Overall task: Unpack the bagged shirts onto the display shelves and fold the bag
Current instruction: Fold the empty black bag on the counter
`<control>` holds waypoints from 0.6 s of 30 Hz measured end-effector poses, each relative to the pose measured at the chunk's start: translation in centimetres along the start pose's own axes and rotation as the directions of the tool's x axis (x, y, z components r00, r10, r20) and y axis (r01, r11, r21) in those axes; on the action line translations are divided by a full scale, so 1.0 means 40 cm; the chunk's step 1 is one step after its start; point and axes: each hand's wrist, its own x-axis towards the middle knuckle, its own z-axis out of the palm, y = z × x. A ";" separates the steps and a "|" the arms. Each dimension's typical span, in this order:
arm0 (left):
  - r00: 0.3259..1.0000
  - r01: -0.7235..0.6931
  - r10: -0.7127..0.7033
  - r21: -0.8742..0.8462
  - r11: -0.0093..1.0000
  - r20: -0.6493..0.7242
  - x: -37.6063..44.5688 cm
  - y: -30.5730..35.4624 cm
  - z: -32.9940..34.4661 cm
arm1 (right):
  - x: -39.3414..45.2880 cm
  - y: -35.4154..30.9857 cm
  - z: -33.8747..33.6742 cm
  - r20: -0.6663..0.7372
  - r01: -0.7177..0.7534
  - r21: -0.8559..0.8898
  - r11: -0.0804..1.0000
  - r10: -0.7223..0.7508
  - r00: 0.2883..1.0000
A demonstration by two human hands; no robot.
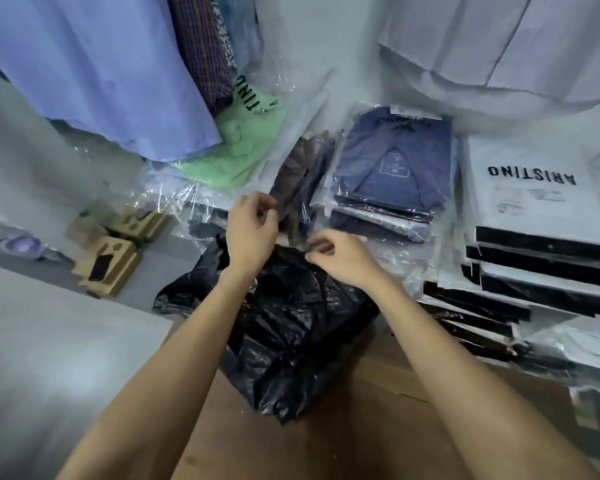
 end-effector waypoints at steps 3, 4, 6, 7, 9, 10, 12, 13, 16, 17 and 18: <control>0.952 0.304 -0.305 0.091 0.948 0.003 -0.070 -0.062 -0.045 | -0.060 0.077 0.047 0.163 -0.136 -0.045 0.990 0.142 0.976; 0.870 0.481 -0.488 0.102 0.871 0.066 -0.089 -0.074 -0.057 | -0.083 0.102 0.056 0.213 -0.209 -0.029 0.978 0.210 0.954; 0.684 0.694 -0.713 0.165 0.701 0.153 -0.132 -0.081 -0.074 | -0.124 0.149 0.071 0.259 -0.290 -0.060 0.955 0.295 0.920; 0.640 0.734 -0.750 0.158 0.661 0.168 -0.153 -0.085 -0.079 | -0.140 0.172 0.080 0.247 -0.308 -0.095 0.947 0.322 0.914; 0.627 0.770 -0.747 -0.034 0.637 0.221 -0.190 -0.092 -0.086 | -0.170 0.204 0.092 0.188 -0.329 -0.159 0.931 0.355 0.916; 0.636 0.770 -0.724 -0.151 0.620 0.268 -0.207 -0.092 -0.089 | -0.184 0.217 0.095 0.164 -0.349 -0.174 0.921 0.376 0.912; 0.637 0.768 -0.669 -0.240 0.593 0.383 -0.234 -0.084 -0.094 | -0.214 0.241 0.094 0.145 -0.383 -0.211 0.899 0.416 0.897; 0.619 0.776 -0.638 -0.227 0.589 0.458 -0.246 -0.073 -0.095 | -0.233 0.250 0.090 0.142 -0.398 -0.250 0.883 0.440 0.887; 0.567 0.752 -0.516 -0.147 0.643 0.642 -0.277 -0.034 -0.100 | -0.285 0.288 0.076 0.124 -0.441 -0.244 0.864 0.479 0.869; 0.582 0.726 -0.482 -0.152 0.670 0.655 -0.283 -0.023 -0.101 | -0.301 0.303 0.070 0.122 -0.449 -0.216 0.867 0.480 0.869; 0.605 0.711 -0.466 -0.175 0.681 0.645 -0.288 -0.002 -0.106 | -0.314 0.318 0.064 0.117 -0.450 -0.190 0.872 0.475 0.872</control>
